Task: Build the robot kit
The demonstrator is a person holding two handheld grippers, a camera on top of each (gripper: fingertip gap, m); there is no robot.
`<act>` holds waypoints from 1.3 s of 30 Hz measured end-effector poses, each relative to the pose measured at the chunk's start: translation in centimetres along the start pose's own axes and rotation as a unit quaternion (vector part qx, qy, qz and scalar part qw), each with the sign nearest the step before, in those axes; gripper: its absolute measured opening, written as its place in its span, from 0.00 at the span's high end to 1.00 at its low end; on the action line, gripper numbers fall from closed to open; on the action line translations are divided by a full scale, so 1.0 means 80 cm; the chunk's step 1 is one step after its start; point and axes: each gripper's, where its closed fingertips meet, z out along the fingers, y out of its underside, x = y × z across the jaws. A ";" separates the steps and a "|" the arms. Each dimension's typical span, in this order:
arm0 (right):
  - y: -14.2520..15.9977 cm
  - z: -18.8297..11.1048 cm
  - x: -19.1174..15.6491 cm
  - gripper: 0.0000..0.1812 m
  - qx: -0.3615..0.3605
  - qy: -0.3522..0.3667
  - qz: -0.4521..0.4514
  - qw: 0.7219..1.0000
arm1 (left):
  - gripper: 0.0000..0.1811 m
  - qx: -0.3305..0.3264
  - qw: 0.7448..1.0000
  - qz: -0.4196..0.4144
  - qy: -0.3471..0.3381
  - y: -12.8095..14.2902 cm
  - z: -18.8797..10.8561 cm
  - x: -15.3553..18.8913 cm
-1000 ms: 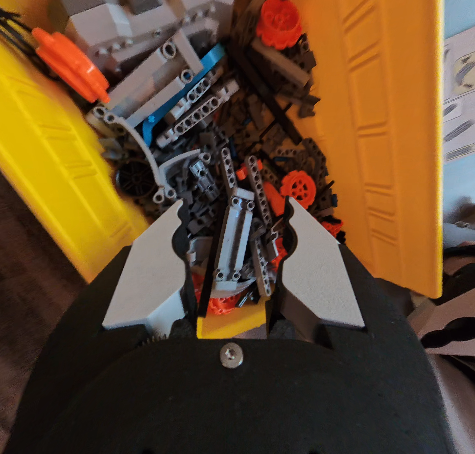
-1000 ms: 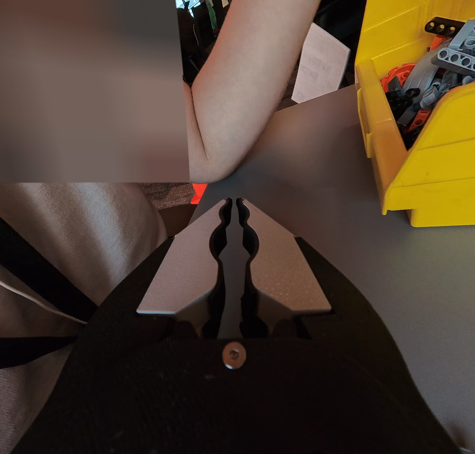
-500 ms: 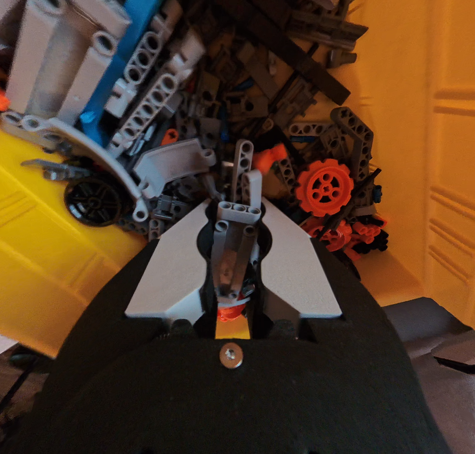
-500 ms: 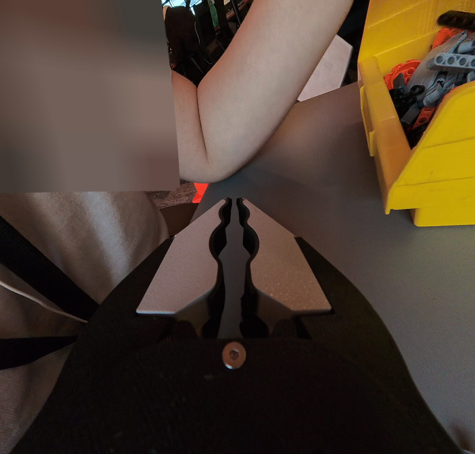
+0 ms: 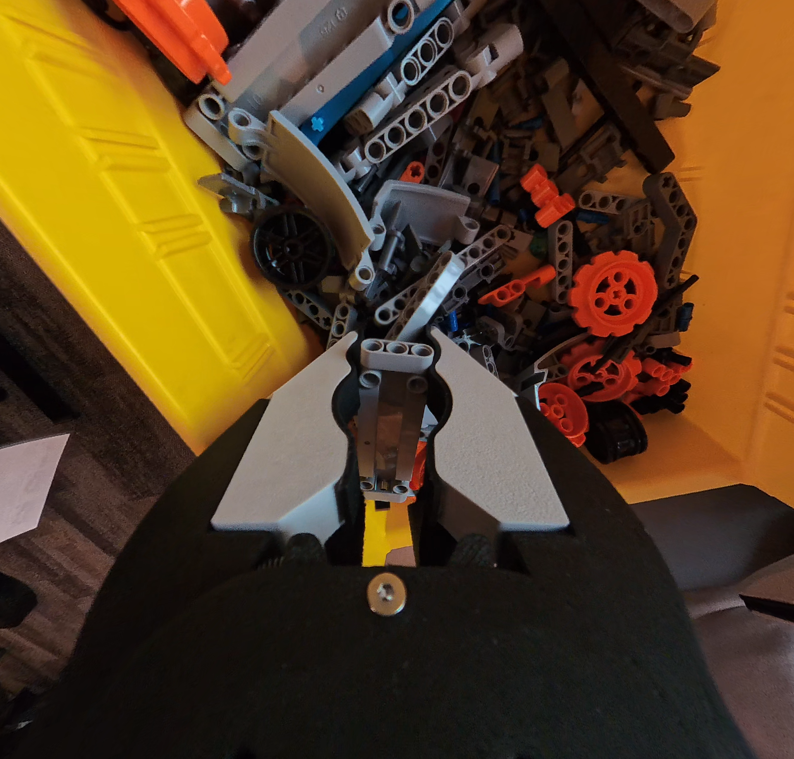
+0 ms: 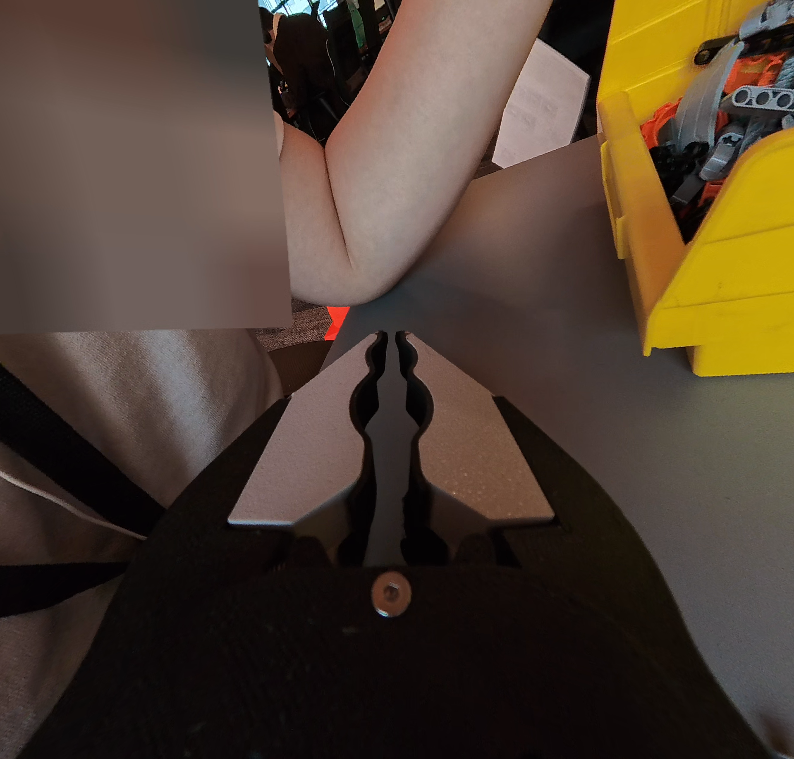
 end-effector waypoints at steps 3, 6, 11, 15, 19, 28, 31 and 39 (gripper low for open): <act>0.000 0.000 0.000 0.98 0.000 0.000 0.001 1.000 | 0.86 0.009 1.000 -0.001 -0.001 -0.004 -0.002 -0.001; 0.000 0.000 0.000 0.98 0.000 0.000 0.001 1.000 | 0.86 0.024 1.000 -0.006 -0.006 -0.010 -0.005 -0.003; 0.000 0.000 0.000 0.98 -0.001 -0.001 0.001 1.000 | 0.76 0.029 0.999 0.014 -0.017 -0.012 -0.012 0.004; 0.001 0.000 0.000 0.98 -0.001 -0.002 0.001 1.000 | 0.80 0.070 0.995 0.071 0.012 -0.026 -0.029 0.037; 0.001 0.000 0.000 0.98 -0.002 -0.002 0.002 1.000 | 0.86 0.068 0.970 0.234 0.005 -0.027 -0.012 0.064; 0.003 0.001 -0.002 0.98 -0.006 -0.004 0.001 1.000 | 0.85 0.044 0.951 0.303 -0.034 -0.021 0.008 0.061; 0.002 0.001 -0.002 0.98 -0.006 -0.005 0.002 1.000 | 0.84 0.036 0.955 0.290 -0.047 -0.017 0.006 0.049; 0.003 0.002 -0.003 0.98 -0.007 -0.006 0.002 1.000 | 0.92 0.035 0.961 0.224 -0.160 -0.025 -0.008 -0.016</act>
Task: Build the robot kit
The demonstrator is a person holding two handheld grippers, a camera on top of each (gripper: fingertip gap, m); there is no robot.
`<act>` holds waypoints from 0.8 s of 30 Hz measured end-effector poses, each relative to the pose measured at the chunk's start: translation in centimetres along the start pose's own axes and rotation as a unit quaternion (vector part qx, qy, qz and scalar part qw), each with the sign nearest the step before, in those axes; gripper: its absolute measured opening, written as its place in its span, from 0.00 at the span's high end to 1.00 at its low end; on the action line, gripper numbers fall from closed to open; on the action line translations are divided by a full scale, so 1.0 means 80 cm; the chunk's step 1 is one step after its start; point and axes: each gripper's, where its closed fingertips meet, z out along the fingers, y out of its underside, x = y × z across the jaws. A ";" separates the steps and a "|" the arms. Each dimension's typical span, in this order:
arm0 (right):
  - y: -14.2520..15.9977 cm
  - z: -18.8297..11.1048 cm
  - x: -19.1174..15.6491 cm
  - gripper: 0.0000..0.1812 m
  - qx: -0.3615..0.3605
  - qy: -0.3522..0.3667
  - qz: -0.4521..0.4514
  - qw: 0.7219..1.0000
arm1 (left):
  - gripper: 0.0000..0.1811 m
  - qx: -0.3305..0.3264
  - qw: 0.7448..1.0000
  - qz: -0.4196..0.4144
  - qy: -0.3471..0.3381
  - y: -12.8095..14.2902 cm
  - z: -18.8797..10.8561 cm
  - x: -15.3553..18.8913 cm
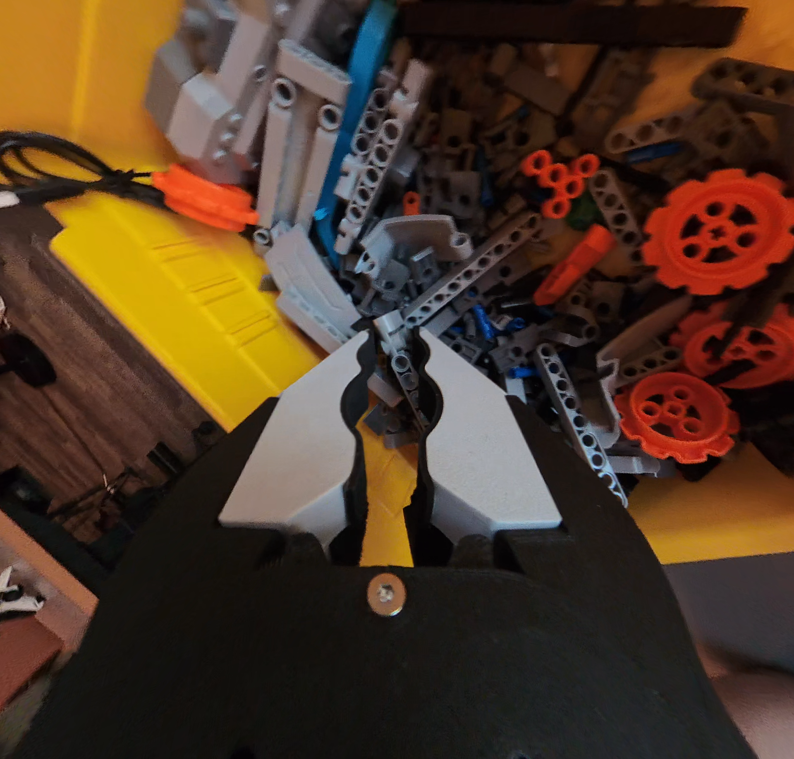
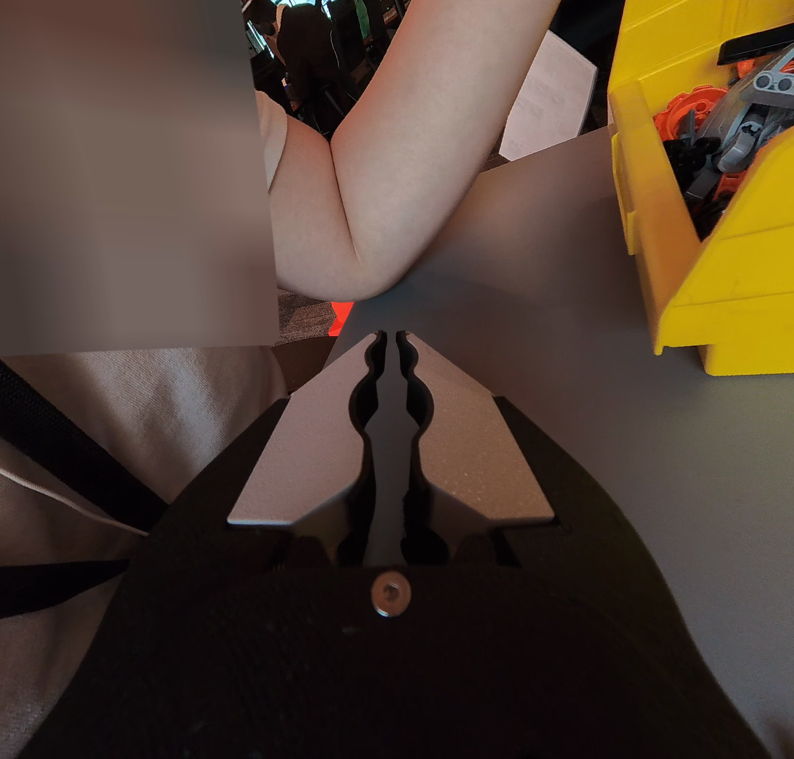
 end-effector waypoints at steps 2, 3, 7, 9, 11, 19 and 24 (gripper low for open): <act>0.000 0.000 0.000 0.98 0.000 0.000 0.001 1.000 | 0.87 0.001 1.000 -0.011 0.005 0.001 0.000 -0.001; 0.000 0.000 0.000 0.98 0.001 0.000 0.002 1.000 | 0.85 0.006 1.000 -0.011 0.007 0.000 -0.002 -0.001; 0.000 0.000 0.000 0.98 0.001 -0.001 0.002 1.000 | 0.86 0.055 0.998 0.004 0.016 -0.020 -0.024 0.009; 0.000 0.000 0.000 0.98 0.001 -0.001 0.003 1.000 | 0.87 0.090 0.994 0.026 0.048 -0.034 -0.036 0.029; 0.000 0.000 0.000 0.98 0.000 -0.001 0.003 1.000 | 0.89 0.112 0.988 0.067 0.086 -0.044 -0.041 0.055; 0.001 0.001 -0.001 0.98 -0.002 -0.004 0.004 1.000 | 0.88 0.083 0.985 0.117 0.100 -0.037 -0.022 0.074; 0.000 0.001 -0.001 0.98 0.000 -0.005 0.007 1.000 | 0.84 0.074 0.984 0.137 0.083 -0.041 -0.010 0.075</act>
